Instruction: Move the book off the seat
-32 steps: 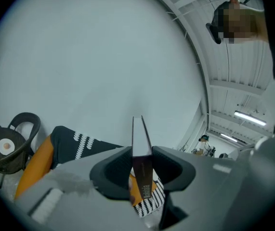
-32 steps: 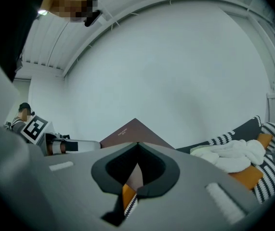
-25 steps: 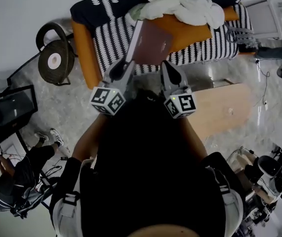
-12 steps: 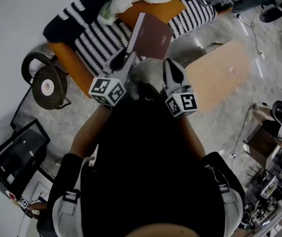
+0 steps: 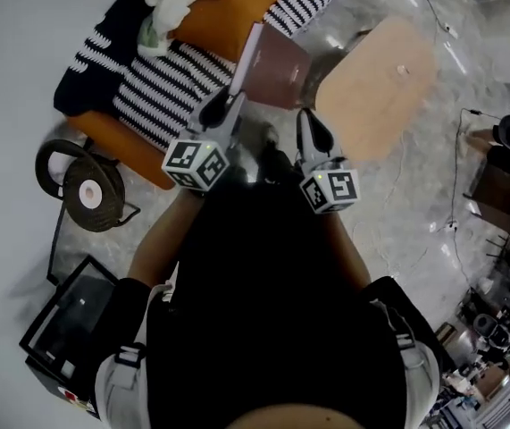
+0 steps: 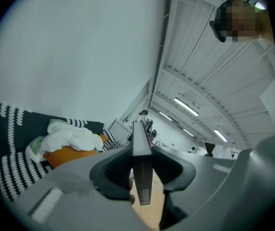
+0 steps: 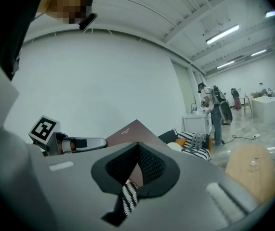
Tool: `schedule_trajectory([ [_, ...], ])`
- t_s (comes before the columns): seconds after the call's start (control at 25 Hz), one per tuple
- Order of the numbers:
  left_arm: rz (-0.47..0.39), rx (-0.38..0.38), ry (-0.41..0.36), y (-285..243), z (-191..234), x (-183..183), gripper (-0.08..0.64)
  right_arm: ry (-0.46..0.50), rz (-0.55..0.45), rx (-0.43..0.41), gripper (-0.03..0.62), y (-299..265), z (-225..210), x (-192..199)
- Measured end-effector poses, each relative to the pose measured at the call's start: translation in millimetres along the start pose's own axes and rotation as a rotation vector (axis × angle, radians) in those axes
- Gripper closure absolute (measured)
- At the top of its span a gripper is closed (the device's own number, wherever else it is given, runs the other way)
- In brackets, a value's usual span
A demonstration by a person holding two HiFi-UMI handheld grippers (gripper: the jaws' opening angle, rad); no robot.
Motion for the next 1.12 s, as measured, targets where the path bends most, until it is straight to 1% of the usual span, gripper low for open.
schedule_trajectory([
  [0.12, 0.039, 0.045, -0.01, -15, -13, 7, 0.419, -0.016, -0.021, 0.056, 0.584, 18, -11, 0],
  [0.28, 0.096, 0.118, -0.021, -39, -30, 20, 0.419, -0.042, -0.048, 0.154, 0.584, 43, -29, 6],
  [0.52, 0.162, 0.195, -0.028, -77, -64, 48, 0.419, -0.063, -0.074, 0.259, 0.584, 85, -68, 14],
  [0.72, 0.201, 0.224, -0.023, -106, -99, 74, 0.419, -0.088, -0.093, 0.323, 0.584, 122, -104, 14],
  [0.84, 0.218, 0.23, -0.022, -120, -120, 89, 0.42, -0.097, -0.095, 0.335, 0.584, 139, -126, 13],
  [1.12, 0.285, 0.228, 0.001, -154, -132, 130, 0.419, -0.126, -0.083, 0.37, 0.584, 157, -165, 22],
])
Point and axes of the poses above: the fingertips, and each gripper's own axes: y backward along the fingers, z to its left, x out of its underside, the point moved 10 cm from there along y, backward along the fingers, and after that the axes turned 1 degree about z, right-handed, at the moved point
